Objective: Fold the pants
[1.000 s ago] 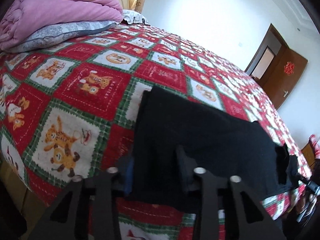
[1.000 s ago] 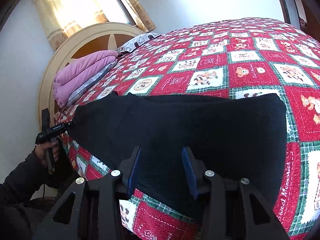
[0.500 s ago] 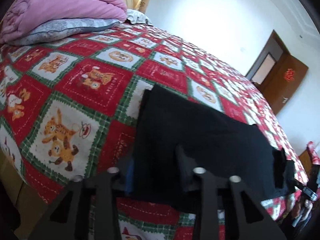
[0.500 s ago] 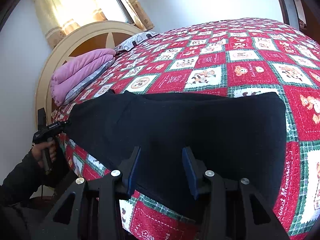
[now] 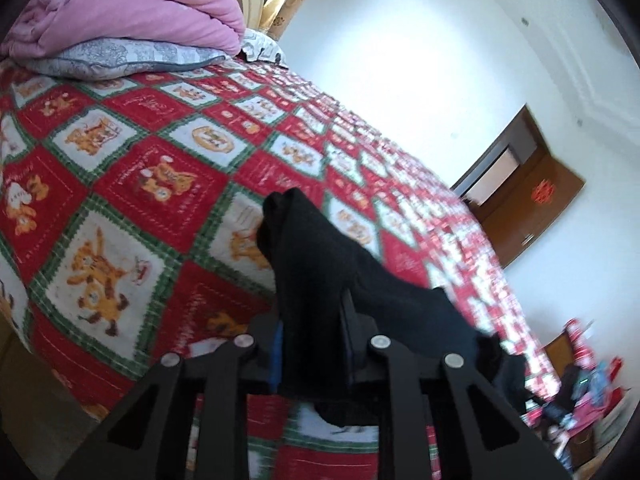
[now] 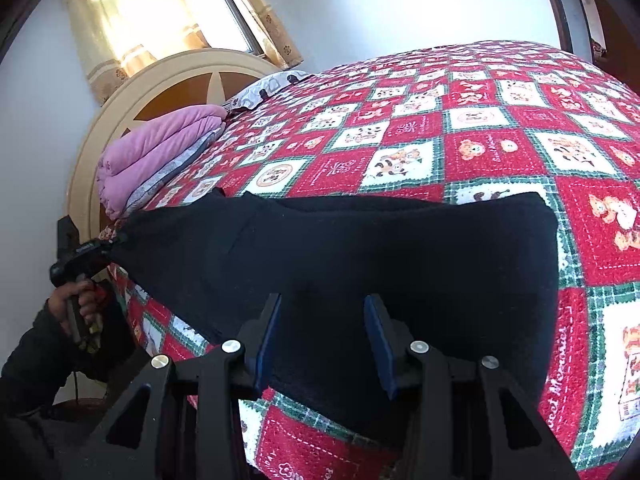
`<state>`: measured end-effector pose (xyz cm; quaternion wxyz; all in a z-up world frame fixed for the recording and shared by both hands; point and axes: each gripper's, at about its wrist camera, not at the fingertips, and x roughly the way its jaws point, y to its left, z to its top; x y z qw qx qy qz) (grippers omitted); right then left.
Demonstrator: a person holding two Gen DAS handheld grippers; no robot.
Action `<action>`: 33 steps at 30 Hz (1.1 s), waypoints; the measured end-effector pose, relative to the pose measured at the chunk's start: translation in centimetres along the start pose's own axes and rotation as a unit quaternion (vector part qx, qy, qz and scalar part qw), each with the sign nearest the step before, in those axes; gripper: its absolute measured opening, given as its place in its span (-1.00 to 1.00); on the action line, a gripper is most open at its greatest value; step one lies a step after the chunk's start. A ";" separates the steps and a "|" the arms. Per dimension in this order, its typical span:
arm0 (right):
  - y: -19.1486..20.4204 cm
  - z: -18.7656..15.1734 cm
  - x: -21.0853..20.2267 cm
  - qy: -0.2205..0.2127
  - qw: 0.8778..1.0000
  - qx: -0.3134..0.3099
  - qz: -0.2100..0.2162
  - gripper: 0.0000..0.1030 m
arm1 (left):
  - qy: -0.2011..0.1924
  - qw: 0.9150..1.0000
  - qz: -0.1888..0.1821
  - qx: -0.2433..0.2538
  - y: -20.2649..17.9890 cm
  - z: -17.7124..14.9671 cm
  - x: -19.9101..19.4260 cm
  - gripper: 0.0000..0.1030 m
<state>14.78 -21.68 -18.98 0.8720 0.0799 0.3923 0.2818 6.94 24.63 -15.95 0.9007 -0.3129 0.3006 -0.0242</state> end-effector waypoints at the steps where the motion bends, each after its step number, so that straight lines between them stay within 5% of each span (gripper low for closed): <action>1: 0.0 0.0 0.1 0.003 1.000 0.000 -0.003 -0.16 | -0.002 1.000 -0.003 0.003 -0.4 0.1 -0.2 -0.55; 15: 0.4 0.2 -1.0 -0.021 1.000 -0.001 0.001 -0.16 | -0.007 0.994 -0.067 0.090 -10.5 0.2 -1.0 -0.55; 26: 0.4 0.4 -1.6 -0.035 0.999 0.002 0.000 -0.16 | 0.022 0.983 -0.001 0.185 -16.0 -1.6 1.6 -0.55; 33: 0.2 0.5 -2.1 -0.047 0.999 0.005 0.003 -0.16 | 0.032 0.971 0.009 0.235 -19.0 -3.1 2.7 -0.55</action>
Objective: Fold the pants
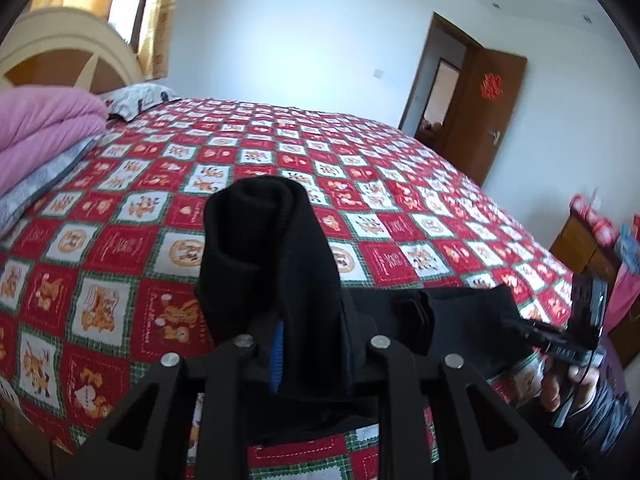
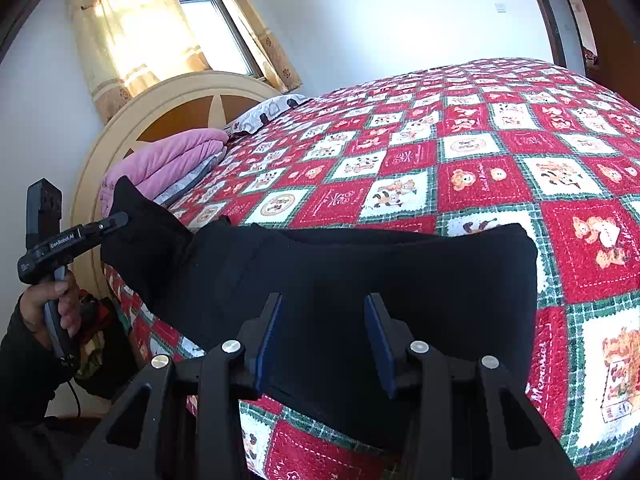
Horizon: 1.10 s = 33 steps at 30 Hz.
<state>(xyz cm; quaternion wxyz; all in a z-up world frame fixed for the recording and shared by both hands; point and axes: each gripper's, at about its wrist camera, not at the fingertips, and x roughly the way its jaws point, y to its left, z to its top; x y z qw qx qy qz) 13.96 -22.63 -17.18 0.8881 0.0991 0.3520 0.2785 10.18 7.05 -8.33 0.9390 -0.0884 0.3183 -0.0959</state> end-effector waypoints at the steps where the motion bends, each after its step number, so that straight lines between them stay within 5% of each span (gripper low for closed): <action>1: 0.0 0.0 -0.1 -0.002 1.000 0.001 0.000 -0.16 | 0.002 1.000 0.003 0.008 -0.6 0.1 0.2 -0.55; 33: -2.8 1.3 -2.6 -0.061 0.997 0.051 -0.019 -0.16 | 0.052 0.991 -0.060 0.105 -12.9 1.9 4.4 -0.56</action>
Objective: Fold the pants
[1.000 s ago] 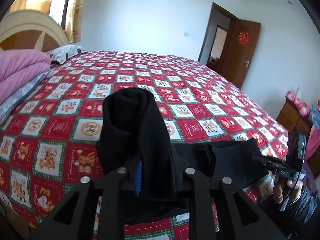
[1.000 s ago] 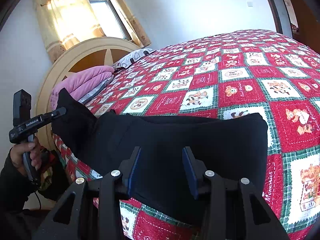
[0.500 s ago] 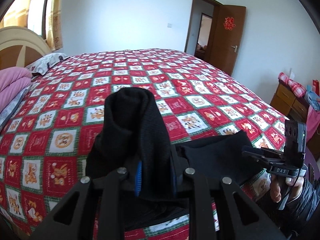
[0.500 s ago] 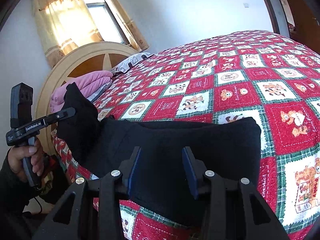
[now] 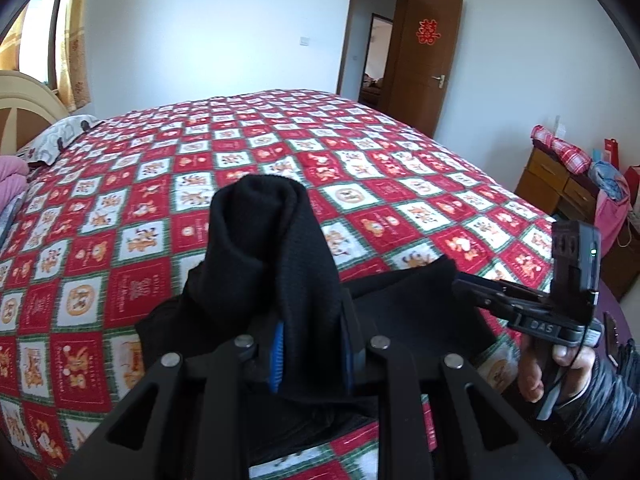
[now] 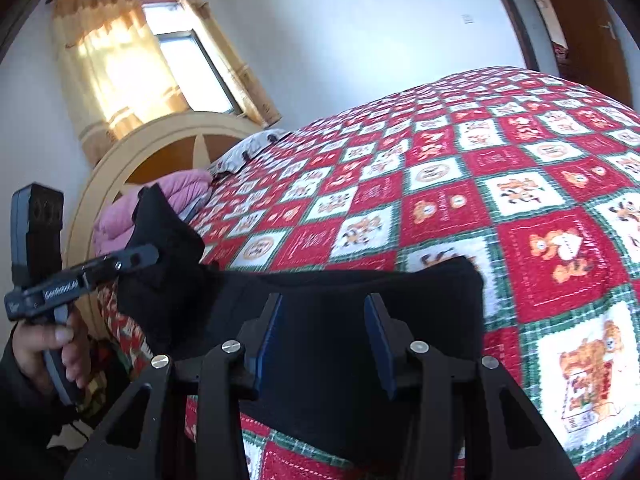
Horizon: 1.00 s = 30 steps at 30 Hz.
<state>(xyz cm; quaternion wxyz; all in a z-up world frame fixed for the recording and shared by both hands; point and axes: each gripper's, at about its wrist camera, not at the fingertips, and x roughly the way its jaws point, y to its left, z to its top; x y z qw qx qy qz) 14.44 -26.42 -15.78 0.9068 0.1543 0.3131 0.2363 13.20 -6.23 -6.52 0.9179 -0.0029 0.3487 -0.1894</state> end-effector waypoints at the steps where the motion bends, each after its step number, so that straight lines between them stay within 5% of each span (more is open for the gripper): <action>1: -0.3 0.1 -0.2 -0.003 1.000 0.005 -0.003 -0.16 | 0.000 1.000 -0.006 0.002 -0.4 0.2 0.1 -0.56; 20: -8.0 1.1 -2.9 -0.058 0.981 0.172 -0.063 -0.16 | 0.043 0.995 -0.049 0.079 -8.7 1.1 4.4 -0.56; 30: -9.0 1.0 -3.0 -0.055 0.977 0.190 -0.083 -0.16 | 0.084 0.988 -0.060 0.112 -12.2 0.0 8.5 -0.56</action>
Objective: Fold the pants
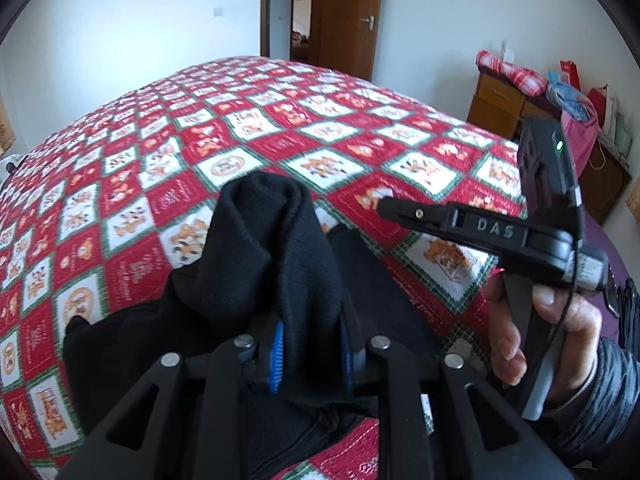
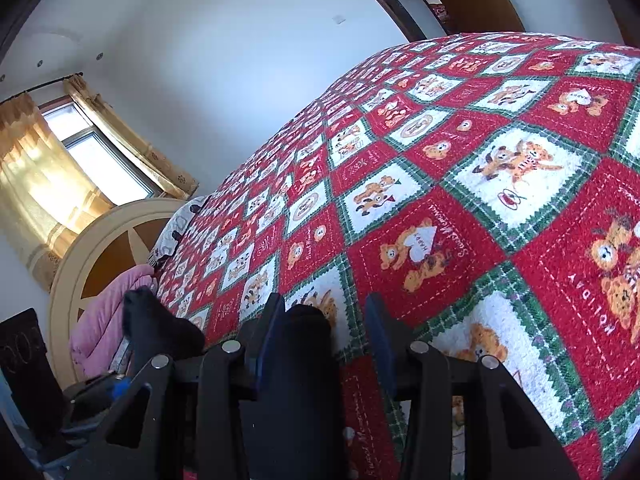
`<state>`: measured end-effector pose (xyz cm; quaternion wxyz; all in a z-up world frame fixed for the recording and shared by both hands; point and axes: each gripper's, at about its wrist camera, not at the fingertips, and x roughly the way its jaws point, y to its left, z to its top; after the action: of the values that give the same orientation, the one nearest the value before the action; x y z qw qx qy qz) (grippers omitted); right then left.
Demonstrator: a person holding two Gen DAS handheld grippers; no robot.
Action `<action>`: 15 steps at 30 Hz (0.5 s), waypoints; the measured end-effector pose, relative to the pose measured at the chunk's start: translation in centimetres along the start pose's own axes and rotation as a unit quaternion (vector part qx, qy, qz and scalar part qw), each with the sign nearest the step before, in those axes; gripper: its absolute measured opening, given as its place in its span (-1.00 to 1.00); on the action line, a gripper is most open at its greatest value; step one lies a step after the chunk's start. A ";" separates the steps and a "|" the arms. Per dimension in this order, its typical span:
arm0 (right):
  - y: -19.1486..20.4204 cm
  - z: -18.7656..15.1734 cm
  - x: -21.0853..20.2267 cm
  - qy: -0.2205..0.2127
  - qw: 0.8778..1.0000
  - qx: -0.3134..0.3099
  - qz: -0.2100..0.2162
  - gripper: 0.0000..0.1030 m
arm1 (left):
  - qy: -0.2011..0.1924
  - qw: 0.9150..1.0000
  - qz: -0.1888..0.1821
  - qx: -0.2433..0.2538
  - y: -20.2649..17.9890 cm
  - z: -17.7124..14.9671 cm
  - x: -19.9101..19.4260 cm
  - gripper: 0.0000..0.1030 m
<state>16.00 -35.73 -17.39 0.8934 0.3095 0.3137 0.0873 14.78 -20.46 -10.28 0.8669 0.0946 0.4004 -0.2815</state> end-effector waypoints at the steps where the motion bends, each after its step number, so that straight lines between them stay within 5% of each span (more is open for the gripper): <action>1: 0.0 0.0 0.0 0.000 1.000 0.000 0.000 -0.16 | 0.004 1.000 -0.001 0.001 -0.2 -0.1 0.4 -0.56; 9: -0.7 0.2 0.1 -0.001 1.000 0.014 -0.010 -0.16 | 0.028 0.999 0.000 0.020 -1.6 -0.6 2.9 -0.55; 12: -0.8 0.3 0.2 0.001 1.000 0.014 -0.009 -0.16 | 0.023 1.000 -0.006 0.018 -1.7 -0.7 3.1 -0.44; 15: -0.8 0.3 0.2 0.006 1.000 0.014 -0.005 -0.16 | 0.002 1.000 -0.029 0.010 -1.8 -1.2 1.8 -0.10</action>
<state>16.34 -36.41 -17.80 0.8874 0.3199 0.3222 0.0799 13.96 -22.20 -12.35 0.8567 0.0920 0.4018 -0.3102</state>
